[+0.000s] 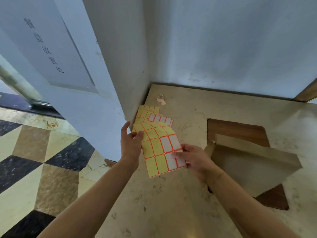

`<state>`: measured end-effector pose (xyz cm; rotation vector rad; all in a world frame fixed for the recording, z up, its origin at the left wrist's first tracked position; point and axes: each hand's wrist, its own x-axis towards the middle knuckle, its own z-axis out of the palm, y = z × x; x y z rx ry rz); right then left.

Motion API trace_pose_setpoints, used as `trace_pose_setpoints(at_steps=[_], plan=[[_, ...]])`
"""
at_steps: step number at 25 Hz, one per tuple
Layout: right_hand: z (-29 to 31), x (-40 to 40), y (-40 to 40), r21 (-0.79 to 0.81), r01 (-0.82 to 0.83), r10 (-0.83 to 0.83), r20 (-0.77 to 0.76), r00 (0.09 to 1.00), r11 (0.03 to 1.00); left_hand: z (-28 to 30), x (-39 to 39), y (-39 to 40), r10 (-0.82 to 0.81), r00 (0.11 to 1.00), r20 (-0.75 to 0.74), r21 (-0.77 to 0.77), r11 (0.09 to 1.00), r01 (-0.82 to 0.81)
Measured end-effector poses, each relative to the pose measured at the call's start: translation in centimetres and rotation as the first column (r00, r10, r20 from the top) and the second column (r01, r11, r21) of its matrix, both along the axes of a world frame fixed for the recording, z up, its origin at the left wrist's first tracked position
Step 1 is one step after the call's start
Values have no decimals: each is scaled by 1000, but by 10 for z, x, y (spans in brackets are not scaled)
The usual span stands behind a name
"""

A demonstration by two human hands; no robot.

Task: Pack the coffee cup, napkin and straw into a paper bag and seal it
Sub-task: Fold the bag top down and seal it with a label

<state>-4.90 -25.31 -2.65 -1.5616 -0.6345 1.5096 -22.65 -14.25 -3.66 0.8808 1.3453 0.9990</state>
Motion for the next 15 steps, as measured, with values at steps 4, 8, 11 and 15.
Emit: trace_pose_setpoints(at_steps=[4,8,11,15], plan=[[16,3,-27,-7,0,-1,-92,996,1000,11,0,-31,22,987,-158,129,992,-2],[25,5,-49,52,17,-15,-34,999,999,20,1,-54,-46,961,-271,167,982,94],[29,9,-60,90,20,-24,43,999,996,30,7,-69,-94,829,-551,244,932,267],[35,13,-69,137,6,-23,119,993,990,46,15,-98,-170,671,-722,484,569,665]])
